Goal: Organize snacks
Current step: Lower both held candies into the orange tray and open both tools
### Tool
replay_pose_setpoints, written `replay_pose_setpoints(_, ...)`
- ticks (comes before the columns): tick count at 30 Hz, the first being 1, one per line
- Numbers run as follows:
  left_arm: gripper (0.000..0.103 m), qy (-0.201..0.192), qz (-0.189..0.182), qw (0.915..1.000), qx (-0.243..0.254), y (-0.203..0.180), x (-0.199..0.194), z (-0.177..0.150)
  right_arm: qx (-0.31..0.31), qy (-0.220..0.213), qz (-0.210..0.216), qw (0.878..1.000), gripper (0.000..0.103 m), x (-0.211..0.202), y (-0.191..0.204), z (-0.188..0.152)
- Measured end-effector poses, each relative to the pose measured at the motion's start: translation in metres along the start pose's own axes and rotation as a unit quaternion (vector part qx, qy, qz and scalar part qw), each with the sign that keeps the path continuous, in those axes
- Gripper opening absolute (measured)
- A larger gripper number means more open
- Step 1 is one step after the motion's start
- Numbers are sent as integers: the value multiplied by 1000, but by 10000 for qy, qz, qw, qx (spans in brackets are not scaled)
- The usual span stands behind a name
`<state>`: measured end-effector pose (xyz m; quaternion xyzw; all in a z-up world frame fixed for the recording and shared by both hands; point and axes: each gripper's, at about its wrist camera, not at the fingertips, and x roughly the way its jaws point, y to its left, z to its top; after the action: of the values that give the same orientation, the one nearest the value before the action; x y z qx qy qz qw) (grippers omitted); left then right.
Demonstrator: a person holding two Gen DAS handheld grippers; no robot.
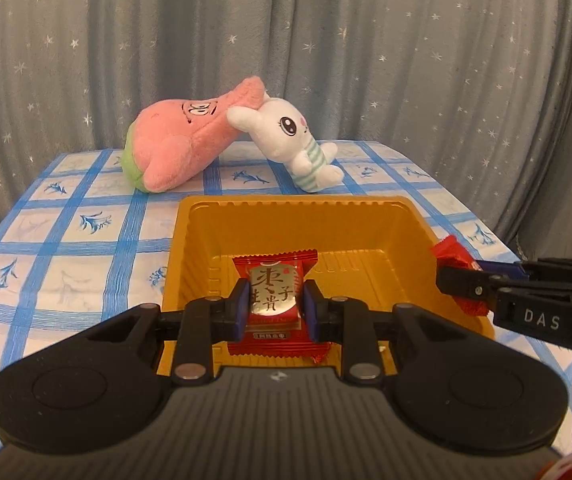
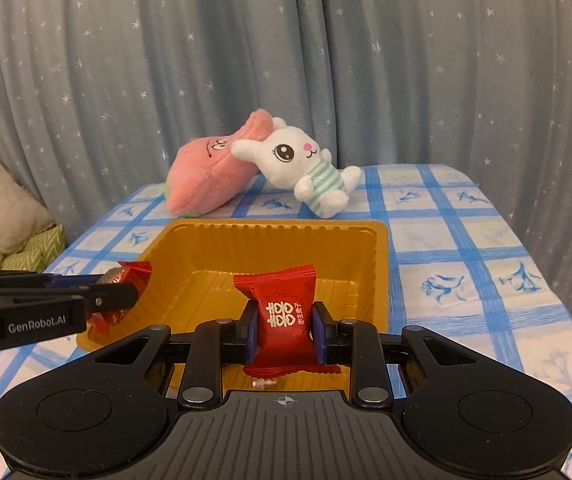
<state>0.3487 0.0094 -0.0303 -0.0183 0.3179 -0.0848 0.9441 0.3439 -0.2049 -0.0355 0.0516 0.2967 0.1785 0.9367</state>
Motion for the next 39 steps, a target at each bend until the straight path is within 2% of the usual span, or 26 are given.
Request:
replay_pose_setpoints(11, 26, 54, -13, 10000, 64, 2, 18, 0, -28, 94, 14, 10000, 28, 19, -4, 4)
replay_pose_setpoints(12, 34, 44, -5, 10000, 58, 2, 19, 0, -19, 99, 10, 9999, 28, 20, -4, 3)
replay_pose_setpoints(14, 42, 9, 49, 10000, 31, 5, 18, 0, 6, 103, 4, 9999, 28, 20, -5, 3)
replay_pose_setpoints(17, 42, -4, 164, 9999, 10, 9, 16, 1, 53, 87, 6, 9999, 28, 20, -7, 4)
replay_pose_setpoints(29, 43, -6, 123, 9999, -41, 13, 13, 2, 155, 53, 72, 9998, 28, 21, -10, 4)
replay_pose_setpoints(31, 44, -9, 135, 9999, -38, 12, 13, 2, 201, 31, 150, 9997, 36, 21, -12, 4)
replay_pose_setpoints(32, 46, -10, 139, 9999, -37, 12, 13, 2, 258, 7, 158, 9995, 62, 21, -13, 4)
replay_pose_setpoints(33, 46, -11, 140, 9999, -40, 12, 13, 2, 353, -57, 154, 9992, 79, 19, -15, 4)
replay_pose_setpoints(39, 47, -31, 145, 9999, -28, 12, 9, 0, 585, -270, 74, 9979, 80, 9, -25, 9)
